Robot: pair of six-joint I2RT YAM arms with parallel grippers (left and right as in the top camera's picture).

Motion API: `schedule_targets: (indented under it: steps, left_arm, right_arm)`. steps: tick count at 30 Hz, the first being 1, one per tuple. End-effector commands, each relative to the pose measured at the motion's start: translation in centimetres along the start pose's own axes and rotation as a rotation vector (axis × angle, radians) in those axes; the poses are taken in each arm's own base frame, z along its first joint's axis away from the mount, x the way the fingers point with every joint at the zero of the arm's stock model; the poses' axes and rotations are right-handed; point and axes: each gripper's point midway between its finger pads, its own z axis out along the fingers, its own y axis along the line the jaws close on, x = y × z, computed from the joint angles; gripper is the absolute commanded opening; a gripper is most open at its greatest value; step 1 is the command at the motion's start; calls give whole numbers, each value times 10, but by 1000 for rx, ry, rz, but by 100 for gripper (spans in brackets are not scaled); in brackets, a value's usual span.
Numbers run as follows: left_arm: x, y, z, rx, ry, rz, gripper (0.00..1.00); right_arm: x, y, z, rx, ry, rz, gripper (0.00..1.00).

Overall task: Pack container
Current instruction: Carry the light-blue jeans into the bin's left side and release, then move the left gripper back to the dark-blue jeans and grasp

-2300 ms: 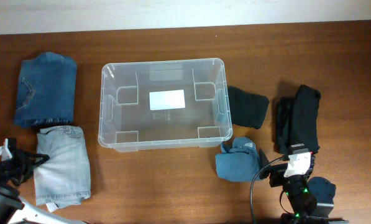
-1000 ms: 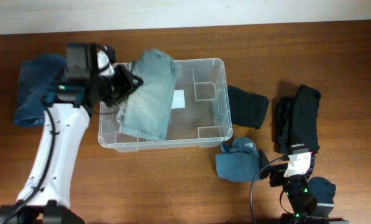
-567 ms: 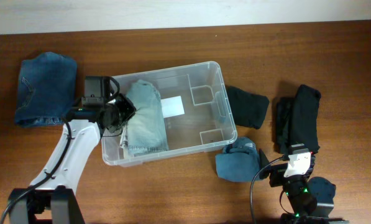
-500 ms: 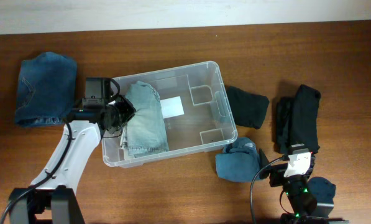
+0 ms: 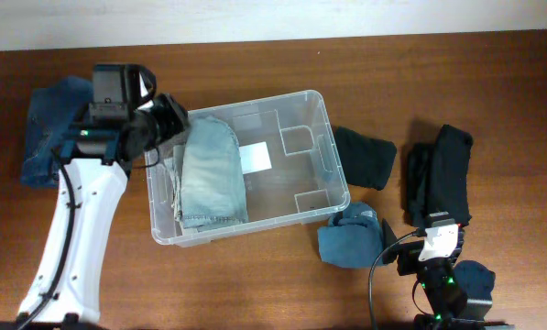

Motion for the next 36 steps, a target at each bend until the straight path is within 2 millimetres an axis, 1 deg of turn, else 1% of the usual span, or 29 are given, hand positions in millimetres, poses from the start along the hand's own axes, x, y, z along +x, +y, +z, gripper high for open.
schedule_targets:
  steps: [1, 2, 3, 4, 5, 6, 7, 8, 11, 12, 14, 16, 18, 20, 21, 23, 24, 25, 26, 27, 28, 29, 30, 31, 32, 33, 34, 35, 36]
  left_arm:
    - [6, -11, -2, -63, -17, 311, 49]
    - [18, -19, 5, -54, 17, 400, 49]
    - [25, -22, 10, -51, 37, 446, 47]
    - [35, -26, 17, -49, 70, 506, 43]
    - [47, -25, 27, -72, 112, 551, 38]
    - [53, -22, 32, -91, 135, 566, 35]
    - [67, -13, 49, -148, 200, 590, 25]
    - [74, -7, 58, -174, 233, 596, 22]
    - [95, 16, 97, -245, 346, 591, 19]
    - [102, 33, 113, -311, 379, 554, 18]
    - [106, 57, 128, -420, 395, 501, 18]
    - [111, 73, 139, -486, 413, 487, 19]
    - [123, 83, 150, -504, 464, 482, 19]
    - [131, 89, 155, -516, 495, 484, 18]
    - [131, 89, 155, -516, 493, 485, 18]
    - [123, 82, 151, -505, 472, 483, 18]
    - [115, 75, 145, -493, 452, 480, 18]
    - [104, 65, 136, -472, 427, 476, 18]
    - [88, 50, 124, -444, 391, 470, 18]
    - [79, 42, 115, -429, 369, 467, 19]
    - [57, 24, 92, -400, 312, 463, 23]
    - [37, 8, 70, -373, 256, 462, 33]
    - [27, 1, 59, -360, 227, 464, 40]
    - [13, -8, 42, -340, 183, 468, 52]
    - [-14, -18, 12, -315, 96, 451, 70]
    - [-36, -16, -11, -307, 28, 418, 75]
    - [-52, -10, -27, -309, -20, 386, 77]
    - [-71, 8, -46, -329, -74, 334, 82]
    - [-81, 22, -55, -347, -96, 299, 84]
  right_arm:
    - [2, -2, 0, 8, 3, 9, 98]
    - [2, -2, 0, 8, 3, 9, 98]
    - [2, -2, 0, 8, 3, 9, 98]
    - [2, -2, 0, 8, 3, 9, 98]
    - [2, -2, 0, 8, 3, 9, 98]
    - [2, -2, 0, 8, 3, 9, 98]
    - [2, -2, 0, 8, 3, 9, 98]
    - [2, -2, 0, 8, 3, 9, 98]
    - [2, -2, 0, 8, 3, 9, 98]
    - [2, -2, 0, 8, 3, 9, 99]
    - [2, -2, 0, 8, 3, 9, 98]
    - [2, -2, 0, 8, 3, 9, 98]
    - [2, -2, 0, 8, 3, 9, 98]
    - [2, -2, 0, 8, 3, 9, 98]
    - [2, -2, 0, 8, 3, 9, 98]
    - [2, -2, 0, 8, 3, 9, 98]
    - [2, -2, 0, 8, 3, 9, 98]
    - [2, -2, 0, 8, 3, 9, 98]
    - [2, -2, 0, 8, 3, 9, 99]
    - [2, -2, 0, 8, 3, 9, 98]
    - [2, -2, 0, 8, 3, 9, 98]
    - [2, -2, 0, 8, 3, 9, 98]
    - [2, -2, 0, 8, 3, 9, 98]
    - [2, -2, 0, 8, 3, 9, 98]
    - [2, -2, 0, 8, 3, 9, 98]
    - [2, -2, 0, 8, 3, 9, 98]
    - [2, -2, 0, 8, 3, 9, 98]
    - [2, -2, 0, 8, 3, 9, 98]
    - [2, -2, 0, 8, 3, 9, 98]
